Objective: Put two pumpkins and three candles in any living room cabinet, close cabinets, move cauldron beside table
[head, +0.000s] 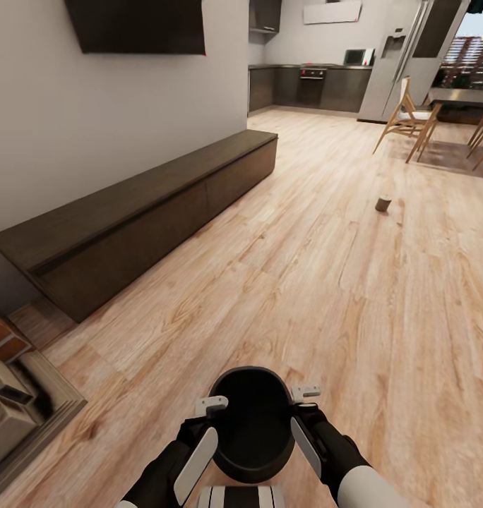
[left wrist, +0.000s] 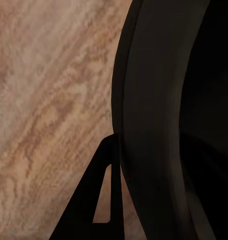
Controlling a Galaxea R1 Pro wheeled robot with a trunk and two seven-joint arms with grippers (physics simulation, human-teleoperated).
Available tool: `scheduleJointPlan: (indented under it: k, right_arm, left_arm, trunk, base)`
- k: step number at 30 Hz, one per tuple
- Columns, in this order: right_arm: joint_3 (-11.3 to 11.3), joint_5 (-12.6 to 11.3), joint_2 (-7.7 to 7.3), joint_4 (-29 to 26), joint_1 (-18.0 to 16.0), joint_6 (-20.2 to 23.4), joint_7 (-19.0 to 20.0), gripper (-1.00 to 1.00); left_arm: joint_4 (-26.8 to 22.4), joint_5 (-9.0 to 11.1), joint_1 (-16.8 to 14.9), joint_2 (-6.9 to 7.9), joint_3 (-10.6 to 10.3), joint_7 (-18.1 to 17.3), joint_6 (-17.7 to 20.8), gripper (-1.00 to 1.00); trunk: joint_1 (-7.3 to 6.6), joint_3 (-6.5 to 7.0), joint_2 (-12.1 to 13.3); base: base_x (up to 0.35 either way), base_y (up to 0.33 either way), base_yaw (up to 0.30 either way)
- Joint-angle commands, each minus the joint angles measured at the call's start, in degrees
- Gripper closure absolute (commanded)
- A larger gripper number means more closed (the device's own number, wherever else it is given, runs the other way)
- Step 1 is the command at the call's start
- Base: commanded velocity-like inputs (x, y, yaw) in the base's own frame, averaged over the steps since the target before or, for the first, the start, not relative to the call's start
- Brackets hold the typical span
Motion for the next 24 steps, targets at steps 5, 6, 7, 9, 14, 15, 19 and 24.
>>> scheduleJointPlan:
  k: [5,6,7,9,14,15,19,24]
  right_arm:
    - [0.3,-1.07,-0.04,-0.12,-0.04,0.15,-0.47,1.0]
    - [0.3,-1.07,-0.04,-0.13,-0.04,0.15,-0.47,1.0]
    - [0.3,-1.07,-0.04,-0.13,-0.04,0.15,-0.47,1.0]
    - [0.3,-1.07,-0.04,-0.14,-0.04,0.15,-0.48,1.0]
    - [0.3,-1.12,-0.04,-0.22,-0.04,0.15,-0.55,1.0]
    - [0.3,-1.12,-0.04,-0.22,-0.04,0.17,-0.59,1.0]
    - [0.26,-1.13,-0.04,-0.23,-0.04,0.22,-0.64,1.0]
    - [0.1,-1.16,-0.04,-0.31,-0.04,0.39,-0.72,1.0]
  left_arm:
    - [-0.07,0.59,-0.02,0.0,-0.22,0.49,-0.03,1.0]
    - [-0.07,0.59,-0.02,0.0,-0.22,0.5,-0.03,1.0]
    - [-0.07,0.59,-0.02,0.0,-0.22,0.5,-0.03,1.0]
    - [-0.06,0.59,-0.02,0.0,-0.22,0.5,-0.03,1.0]
    - [-0.06,0.59,-0.02,0.0,-0.3,0.5,-0.03,1.0]
    - [-0.06,0.59,-0.02,0.0,-0.3,0.5,-0.03,1.0]
    - [-0.06,0.59,-0.02,0.0,-0.37,0.5,-0.03,1.0]
    - [-0.06,0.59,-0.02,0.0,-0.37,0.5,-0.03,1.0]
  trunk:
    - [-0.14,1.07,0.05]
    - [-0.17,1.29,0.06]
    - [-0.19,1.51,0.08]
    - [-0.24,1.96,0.1]
    - [-0.37,3.07,0.17]
    - [-0.4,3.29,0.18]
    - [-0.5,4.17,0.24]
    - [-0.63,5.28,0.3]
  base:
    - [0.0,0.0,0.0]
    - [0.0,0.0,0.0]
    - [0.0,0.0,0.0]
    - [0.0,0.0,0.0]
    - [0.0,0.0,0.0]
    - [0.0,0.0,0.0]
    - [0.0,0.0,0.0]
    - [0.0,0.0,0.0]
